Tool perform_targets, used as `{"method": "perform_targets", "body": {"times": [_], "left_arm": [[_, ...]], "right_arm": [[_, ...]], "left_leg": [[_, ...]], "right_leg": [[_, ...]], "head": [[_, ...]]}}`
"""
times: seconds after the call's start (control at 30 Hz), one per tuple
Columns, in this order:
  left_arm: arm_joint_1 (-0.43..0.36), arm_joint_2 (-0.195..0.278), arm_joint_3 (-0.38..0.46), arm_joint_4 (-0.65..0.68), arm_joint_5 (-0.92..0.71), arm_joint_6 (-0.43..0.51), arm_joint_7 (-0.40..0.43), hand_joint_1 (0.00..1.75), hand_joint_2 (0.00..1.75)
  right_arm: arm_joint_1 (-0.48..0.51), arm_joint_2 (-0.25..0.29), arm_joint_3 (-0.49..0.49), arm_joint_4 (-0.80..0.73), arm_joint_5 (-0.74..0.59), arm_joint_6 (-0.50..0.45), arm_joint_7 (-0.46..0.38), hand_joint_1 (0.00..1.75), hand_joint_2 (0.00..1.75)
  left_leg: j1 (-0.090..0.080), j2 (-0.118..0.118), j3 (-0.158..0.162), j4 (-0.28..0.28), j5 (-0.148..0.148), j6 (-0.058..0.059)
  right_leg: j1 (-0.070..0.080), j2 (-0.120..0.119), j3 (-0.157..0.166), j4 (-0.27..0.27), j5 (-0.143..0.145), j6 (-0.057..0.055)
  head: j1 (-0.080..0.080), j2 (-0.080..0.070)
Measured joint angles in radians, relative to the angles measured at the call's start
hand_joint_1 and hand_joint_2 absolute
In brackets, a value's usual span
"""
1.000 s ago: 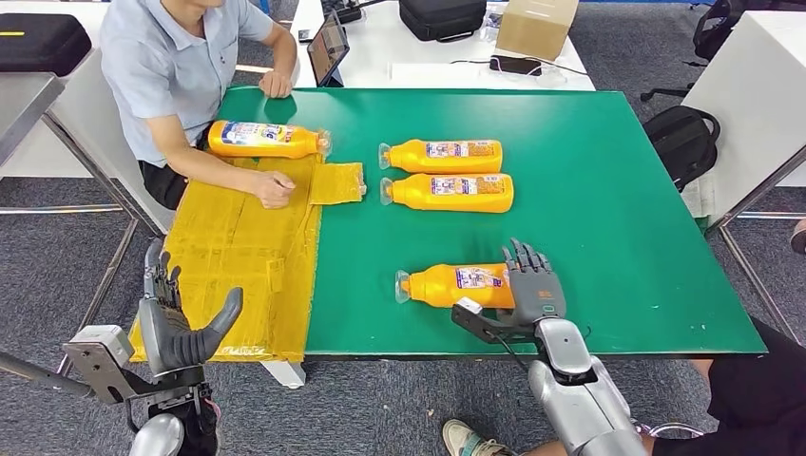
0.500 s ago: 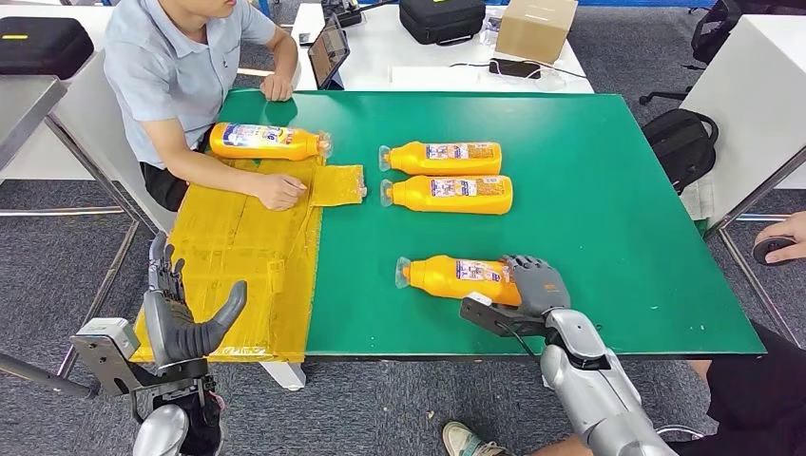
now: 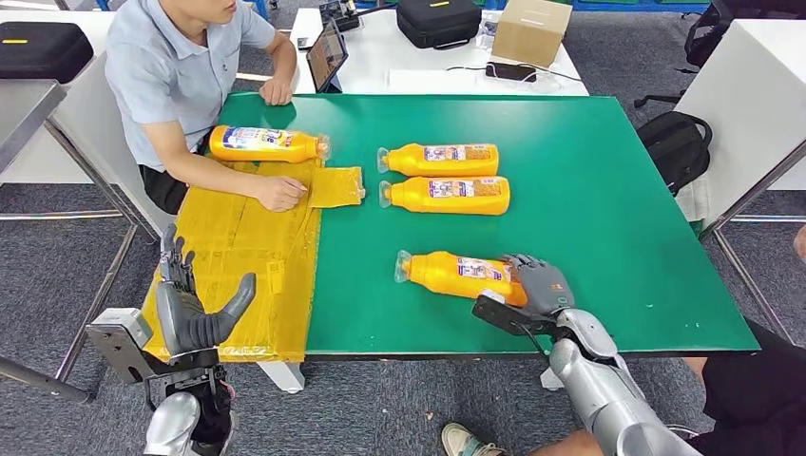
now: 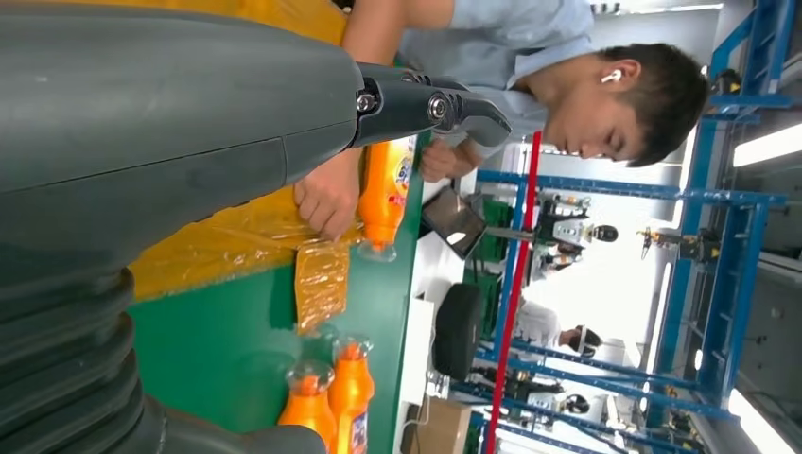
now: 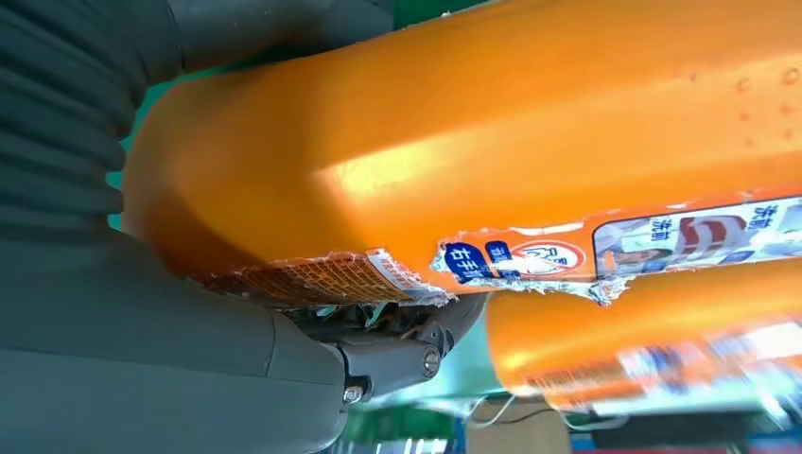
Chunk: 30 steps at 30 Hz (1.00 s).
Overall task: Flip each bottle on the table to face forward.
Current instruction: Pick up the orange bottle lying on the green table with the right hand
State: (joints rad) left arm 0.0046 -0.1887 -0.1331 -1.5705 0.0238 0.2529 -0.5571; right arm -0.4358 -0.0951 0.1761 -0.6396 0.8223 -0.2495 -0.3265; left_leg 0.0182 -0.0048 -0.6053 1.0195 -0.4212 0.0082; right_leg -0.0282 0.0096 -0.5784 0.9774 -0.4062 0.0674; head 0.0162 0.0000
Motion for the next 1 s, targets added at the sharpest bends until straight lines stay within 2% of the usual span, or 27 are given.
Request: {"method": "perform_targets", "body": {"times": [0.13, 0.23, 0.3, 0.37, 0.47, 0.6, 0.77, 0.87, 1.0], "left_arm": [[-0.022, 0.0, -0.021, 0.033, -0.015, 0.012, -0.013, 0.0, 1.75], [-0.032, 0.0, -0.044, 0.068, -0.015, -0.009, 0.005, 0.0, 1.75], [-0.034, 0.0, -0.065, 0.096, -0.014, -0.029, 0.02, 0.0, 1.75], [-0.036, -0.001, -0.084, 0.118, -0.014, -0.041, 0.026, 0.0, 1.75], [-0.038, 0.0, -0.105, 0.142, -0.019, -0.073, 0.043, 0.0, 1.75], [-0.025, 0.0, -0.165, 0.171, -0.056, -0.143, 0.05, 0.0, 1.75], [0.009, 0.005, -0.261, 0.179, -0.095, -0.217, -0.011, 0.0, 1.75], [0.024, 0.014, -0.31, 0.171, -0.089, -0.278, -0.051, 0.0, 1.75], [0.03, 0.025, -0.347, 0.161, -0.082, -0.317, -0.065, 0.0, 1.75]], "right_arm": [[0.061, 0.041, -0.014, -0.093, -0.153, 0.019, -0.128, 1.73, 1.75], [0.113, 0.07, -0.013, -0.185, -0.226, 0.014, -0.222, 1.73, 1.75], [0.14, 0.086, -0.012, -0.253, -0.249, -0.002, -0.265, 1.67, 1.75], [0.157, 0.099, -0.01, -0.304, -0.257, -0.013, -0.279, 1.64, 1.75], [0.178, 0.11, -0.008, -0.358, -0.279, -0.039, -0.311, 1.74, 1.75], [0.186, 0.148, -0.007, -0.434, -0.335, -0.103, -0.336, 1.74, 1.75], [0.182, 0.196, 0.016, -0.476, -0.383, -0.11, -0.336, 1.75, 1.75], [0.179, 0.217, 0.06, -0.472, -0.393, -0.119, -0.337, 1.75, 1.75], [0.165, 0.241, 0.119, -0.458, -0.436, -0.133, -0.338, 1.75, 1.75]], "left_leg": [[0.0, 0.002, -0.004, 0.0, 0.001, -0.001], [0.002, 0.0, -0.01, 0.0, 0.002, -0.002], [0.002, 0.0, -0.014, 0.0, 0.003, -0.002], [0.002, 0.0, -0.016, 0.0, 0.003, -0.002], [0.002, -0.001, -0.019, 0.0, 0.003, -0.002], [0.001, 0.0, -0.021, 0.0, 0.003, -0.002], [0.001, 0.0, -0.022, 0.0, 0.002, -0.002], [0.002, 0.0, -0.022, 0.0, 0.002, -0.002], [0.002, 0.0, -0.023, 0.0, 0.003, -0.002]], "right_leg": [[0.001, 0.002, -0.001, 0.001, 0.002, 0.0], [0.002, 0.001, -0.005, 0.001, 0.002, 0.0], [0.002, 0.001, -0.009, 0.002, 0.002, 0.0], [0.001, 0.001, -0.012, 0.002, 0.002, 0.0], [0.001, 0.0, -0.013, 0.002, 0.002, 0.001], [0.0, 0.001, -0.016, 0.002, 0.002, 0.001], [0.001, 0.001, -0.016, 0.002, 0.001, 0.0], [0.002, 0.001, -0.017, 0.002, 0.001, 0.0], [0.002, 0.001, -0.017, 0.002, 0.001, 0.0]], "head": [[-0.001, 0.0], [-0.001, 0.0], [-0.001, 0.0], [-0.001, 0.0], [0.0, 0.0], [-0.001, 0.0], [-0.001, 0.0], [-0.001, 0.0], [-0.001, 0.0]]}}
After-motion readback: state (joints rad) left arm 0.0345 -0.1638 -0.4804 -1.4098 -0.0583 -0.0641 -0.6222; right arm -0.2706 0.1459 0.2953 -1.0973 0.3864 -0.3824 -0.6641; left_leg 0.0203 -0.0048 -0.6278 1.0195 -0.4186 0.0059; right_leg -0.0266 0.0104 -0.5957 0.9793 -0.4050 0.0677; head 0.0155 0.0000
